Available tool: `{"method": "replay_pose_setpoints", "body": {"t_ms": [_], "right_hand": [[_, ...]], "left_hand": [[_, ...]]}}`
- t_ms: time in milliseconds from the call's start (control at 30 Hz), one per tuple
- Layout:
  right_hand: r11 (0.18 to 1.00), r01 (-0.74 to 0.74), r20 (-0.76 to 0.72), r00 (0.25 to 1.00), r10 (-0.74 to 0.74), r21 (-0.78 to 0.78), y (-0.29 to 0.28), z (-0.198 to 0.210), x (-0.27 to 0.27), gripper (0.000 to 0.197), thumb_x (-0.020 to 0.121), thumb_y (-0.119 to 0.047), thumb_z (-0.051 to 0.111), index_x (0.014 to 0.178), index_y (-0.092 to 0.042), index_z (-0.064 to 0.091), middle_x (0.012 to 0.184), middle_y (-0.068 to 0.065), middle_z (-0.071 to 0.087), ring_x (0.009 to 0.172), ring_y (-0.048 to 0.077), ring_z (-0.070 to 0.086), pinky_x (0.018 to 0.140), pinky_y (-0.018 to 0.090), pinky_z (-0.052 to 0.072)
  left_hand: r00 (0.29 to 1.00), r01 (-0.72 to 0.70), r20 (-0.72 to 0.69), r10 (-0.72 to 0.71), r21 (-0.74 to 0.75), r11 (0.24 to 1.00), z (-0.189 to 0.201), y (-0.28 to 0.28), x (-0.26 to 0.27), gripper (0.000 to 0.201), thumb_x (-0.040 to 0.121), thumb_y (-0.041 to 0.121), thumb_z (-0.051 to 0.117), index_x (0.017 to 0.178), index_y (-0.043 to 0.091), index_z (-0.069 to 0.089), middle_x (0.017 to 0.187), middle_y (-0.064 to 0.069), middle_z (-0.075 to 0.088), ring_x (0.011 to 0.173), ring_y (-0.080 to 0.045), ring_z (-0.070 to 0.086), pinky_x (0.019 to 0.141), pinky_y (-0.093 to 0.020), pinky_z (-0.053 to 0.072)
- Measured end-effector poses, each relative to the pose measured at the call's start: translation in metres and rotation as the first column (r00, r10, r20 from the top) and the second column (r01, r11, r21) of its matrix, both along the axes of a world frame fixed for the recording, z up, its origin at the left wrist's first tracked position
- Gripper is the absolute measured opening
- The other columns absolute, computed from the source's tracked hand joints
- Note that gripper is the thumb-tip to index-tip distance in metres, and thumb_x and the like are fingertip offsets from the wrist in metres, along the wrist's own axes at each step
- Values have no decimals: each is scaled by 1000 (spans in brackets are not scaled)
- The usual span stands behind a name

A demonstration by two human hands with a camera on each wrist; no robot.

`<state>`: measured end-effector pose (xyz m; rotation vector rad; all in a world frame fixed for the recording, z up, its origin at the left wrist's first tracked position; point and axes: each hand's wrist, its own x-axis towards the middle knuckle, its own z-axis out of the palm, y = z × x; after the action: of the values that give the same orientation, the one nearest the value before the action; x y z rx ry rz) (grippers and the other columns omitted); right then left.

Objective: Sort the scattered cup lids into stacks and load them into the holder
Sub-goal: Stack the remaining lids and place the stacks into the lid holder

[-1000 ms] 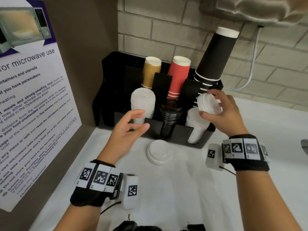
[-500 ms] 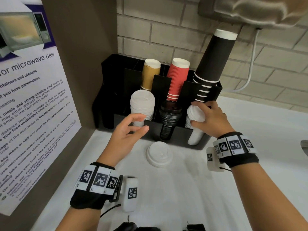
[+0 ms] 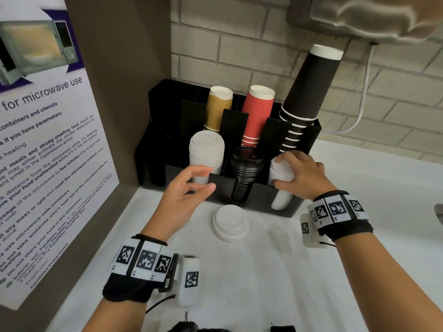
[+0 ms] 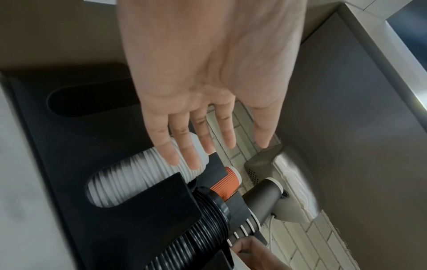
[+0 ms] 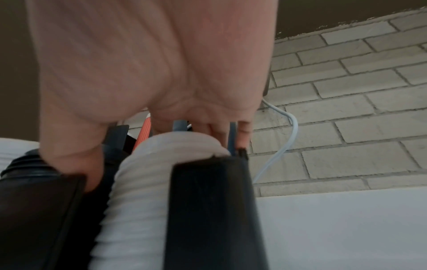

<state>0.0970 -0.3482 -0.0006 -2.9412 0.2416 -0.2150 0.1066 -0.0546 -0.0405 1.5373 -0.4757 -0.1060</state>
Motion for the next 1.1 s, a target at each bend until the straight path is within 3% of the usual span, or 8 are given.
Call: {"method": "replay_pose_setpoints", "body": {"t_ms": [133,300,567,667,733,867,967,1100], "right_hand": [[999,-44,-97,994,45,10,-9,8,-2,46,71,-32,72,104,-35,41,131,-6,42,121,24,39,92,42,25],[992,-58,-74,996,50,-113,-9,4,-14,57,67,-21,75,114,-32,43,122,-6,40,112,20,38,87,37,25],[981,-34,-86,996,18,-193,6,1,-23,55,77,-16,66,125,-25,41,129,-2,40,122,21,36,93,43,29],[991,-33,153,987,53,-132,22,6,-31,47,75,-14,66,119,-18,47,123,1,46,114,23,43,88,40,31],[980,-187,304,940,157,73,44,9,-37,38,74,-7,67,109,-11,54,111,5,52,101,22,49,82,37,39],[872,-402,-71,897,437,280,91,-9,-41,33,80,-17,70,112,-12,60,108,6,57,98,21,55,89,38,45],[940,-325,-388,857,340,107,112,-33,-38,63,82,-38,67,137,-23,42,128,10,46,117,29,46,98,38,42],[951,-294,-505,837,208,-95,127,-48,-31,89,78,-55,66,148,-27,20,138,13,35,125,34,36,100,45,36]], "left_hand": [[1000,4,2,-4,2,1000,0,0,0,29,82,33,65,111,34,60,117,15,60,97,-18,66,85,-19,50],[1000,-11,9,11,10,1000,-5,1,4,26,89,20,65,111,34,61,118,13,60,97,-16,66,81,-16,48],[1000,-8,20,8,2,1000,-4,0,2,26,90,18,65,110,34,61,120,9,60,91,-7,65,84,-19,50],[1000,-15,26,15,-11,1000,-4,2,2,26,88,20,65,110,34,61,119,8,60,88,-2,64,83,-16,49],[999,-26,25,26,-9,1000,-5,4,4,27,89,18,64,110,34,61,118,7,60,89,-3,64,83,-16,49],[999,-39,17,39,-8,999,-7,7,5,27,89,19,65,108,37,62,117,8,61,92,-10,65,82,-19,49],[999,-35,13,35,-21,999,-6,9,4,28,82,32,67,108,40,62,117,9,61,92,-11,65,82,-20,49],[999,-31,10,32,-29,999,-5,11,4,27,83,31,71,105,44,63,117,8,61,91,-8,65,80,-19,49]]}}
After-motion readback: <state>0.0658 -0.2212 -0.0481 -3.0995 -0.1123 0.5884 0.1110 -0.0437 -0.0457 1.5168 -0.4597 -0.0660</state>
